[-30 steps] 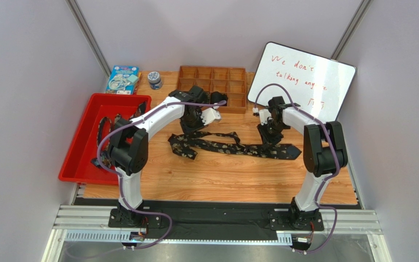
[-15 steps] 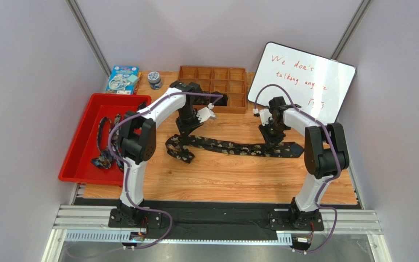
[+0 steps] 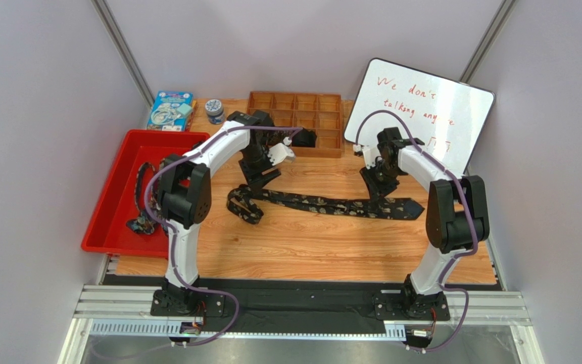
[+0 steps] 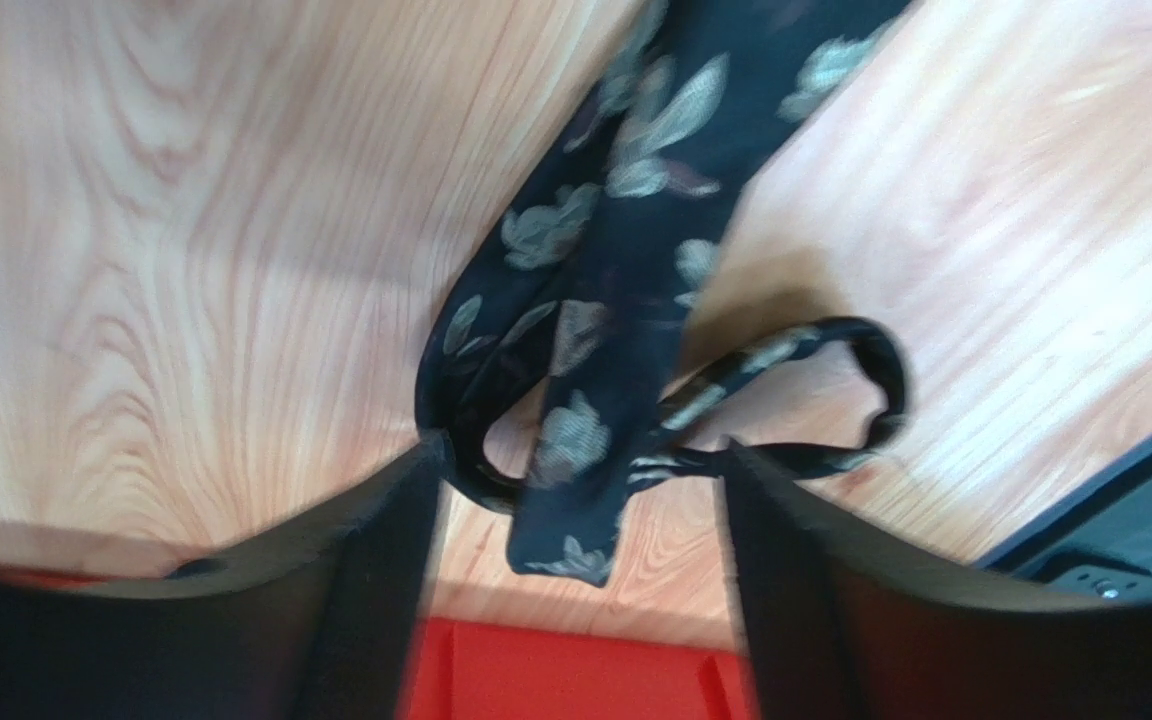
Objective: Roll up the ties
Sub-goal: Flatten out the tie at the center of the board.
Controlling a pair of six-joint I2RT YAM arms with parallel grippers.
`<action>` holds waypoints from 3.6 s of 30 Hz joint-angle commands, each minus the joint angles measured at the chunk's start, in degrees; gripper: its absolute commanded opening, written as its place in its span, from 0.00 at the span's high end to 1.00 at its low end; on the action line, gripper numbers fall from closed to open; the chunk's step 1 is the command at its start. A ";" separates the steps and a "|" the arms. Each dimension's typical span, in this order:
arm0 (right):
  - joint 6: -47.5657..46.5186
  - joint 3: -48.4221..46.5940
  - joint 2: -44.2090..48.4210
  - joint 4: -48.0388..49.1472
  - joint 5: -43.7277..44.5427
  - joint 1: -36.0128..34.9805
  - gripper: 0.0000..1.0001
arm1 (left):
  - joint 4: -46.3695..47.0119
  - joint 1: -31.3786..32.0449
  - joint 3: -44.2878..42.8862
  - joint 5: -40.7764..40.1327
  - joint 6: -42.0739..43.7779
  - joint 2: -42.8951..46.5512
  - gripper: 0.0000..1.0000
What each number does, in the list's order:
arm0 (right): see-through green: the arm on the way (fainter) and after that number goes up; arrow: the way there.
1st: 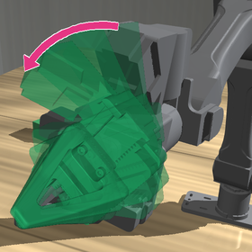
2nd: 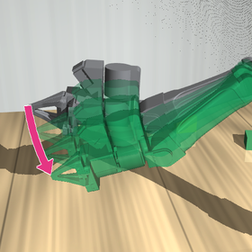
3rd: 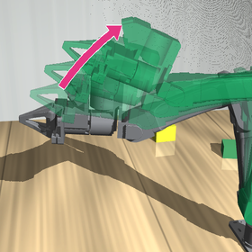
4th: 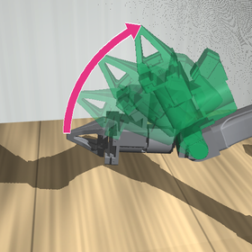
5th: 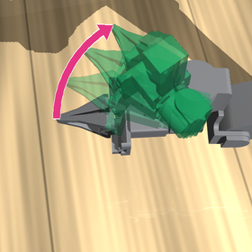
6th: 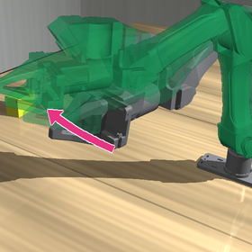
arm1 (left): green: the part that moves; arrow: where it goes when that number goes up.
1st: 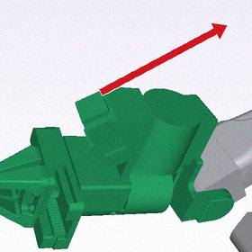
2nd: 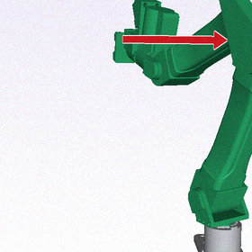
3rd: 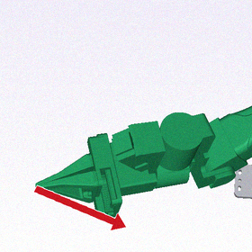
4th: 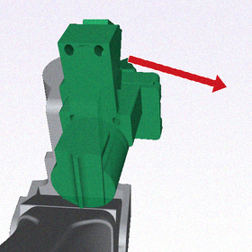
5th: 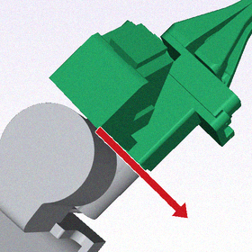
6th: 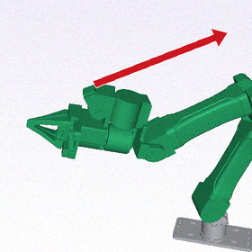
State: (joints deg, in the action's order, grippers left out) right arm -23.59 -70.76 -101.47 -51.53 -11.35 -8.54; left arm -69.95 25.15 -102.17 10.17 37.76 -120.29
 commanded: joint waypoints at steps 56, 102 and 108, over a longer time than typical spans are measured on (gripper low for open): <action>-12.27 5.81 -2.68 0.12 9.34 8.01 1.00 | 25.39 1.75 35.18 10.22 -6.56 33.53 0.01; -15.78 6.95 -3.73 0.02 14.08 8.01 1.00 | 28.38 1.40 37.22 10.21 -20.17 22.13 0.46; -15.52 6.69 -4.53 -0.06 13.91 7.92 1.00 | 32.77 1.31 36.08 5.66 -23.86 16.32 0.55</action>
State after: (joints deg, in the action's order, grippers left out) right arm -38.85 -64.75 -103.09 -53.32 2.57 -0.73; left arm -41.08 26.57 -64.20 16.95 18.20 -101.38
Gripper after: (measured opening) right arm 0.005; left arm 0.481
